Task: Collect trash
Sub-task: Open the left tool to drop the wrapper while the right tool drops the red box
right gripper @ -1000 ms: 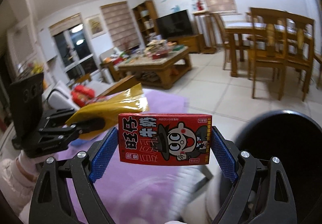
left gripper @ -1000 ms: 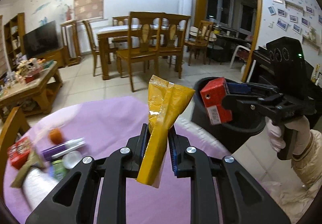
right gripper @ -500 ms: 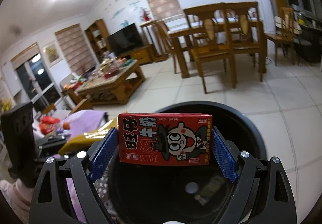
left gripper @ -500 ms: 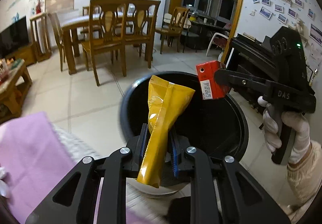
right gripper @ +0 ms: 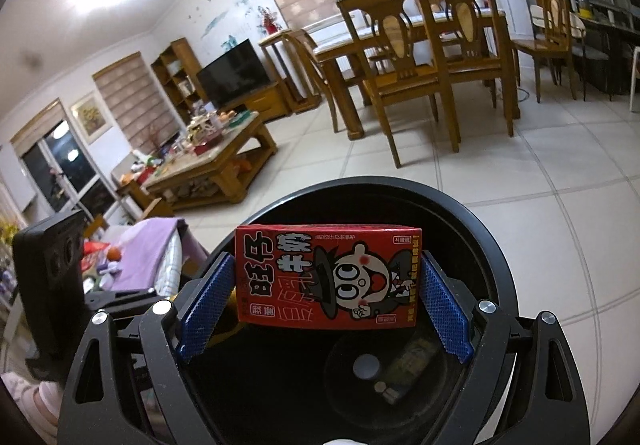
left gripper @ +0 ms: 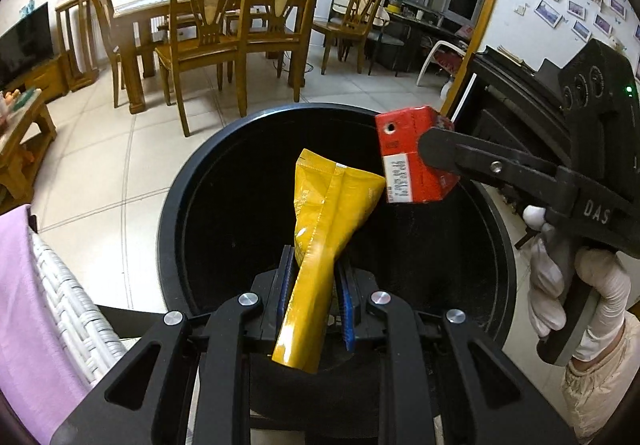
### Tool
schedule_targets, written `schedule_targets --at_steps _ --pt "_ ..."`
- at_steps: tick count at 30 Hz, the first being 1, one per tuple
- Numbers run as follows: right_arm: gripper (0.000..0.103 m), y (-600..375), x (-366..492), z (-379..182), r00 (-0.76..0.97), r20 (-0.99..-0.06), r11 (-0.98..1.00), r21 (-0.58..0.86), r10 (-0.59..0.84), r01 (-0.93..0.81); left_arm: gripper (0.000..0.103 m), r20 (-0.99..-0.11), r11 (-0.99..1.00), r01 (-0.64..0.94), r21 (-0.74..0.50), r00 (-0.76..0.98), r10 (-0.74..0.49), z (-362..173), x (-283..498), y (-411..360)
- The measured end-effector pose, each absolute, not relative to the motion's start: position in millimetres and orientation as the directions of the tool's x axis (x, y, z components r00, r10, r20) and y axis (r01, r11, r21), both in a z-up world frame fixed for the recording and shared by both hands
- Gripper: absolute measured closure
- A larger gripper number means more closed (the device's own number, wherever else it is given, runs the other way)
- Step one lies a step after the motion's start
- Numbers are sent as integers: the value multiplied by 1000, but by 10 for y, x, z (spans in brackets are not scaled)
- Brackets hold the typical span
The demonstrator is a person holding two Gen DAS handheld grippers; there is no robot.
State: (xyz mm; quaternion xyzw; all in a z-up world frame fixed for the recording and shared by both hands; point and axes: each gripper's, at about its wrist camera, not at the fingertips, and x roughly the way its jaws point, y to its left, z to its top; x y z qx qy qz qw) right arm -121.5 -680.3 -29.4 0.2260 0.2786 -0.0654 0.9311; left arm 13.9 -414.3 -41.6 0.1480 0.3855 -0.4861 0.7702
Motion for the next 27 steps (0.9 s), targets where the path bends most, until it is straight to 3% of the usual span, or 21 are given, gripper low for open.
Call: schedule_targets --at_steps 27 --pt "15 -6677 -971 -371 808 -588 881 397 29 257 81 -757 482 862 -157 208 -619 -401 91 -4214"
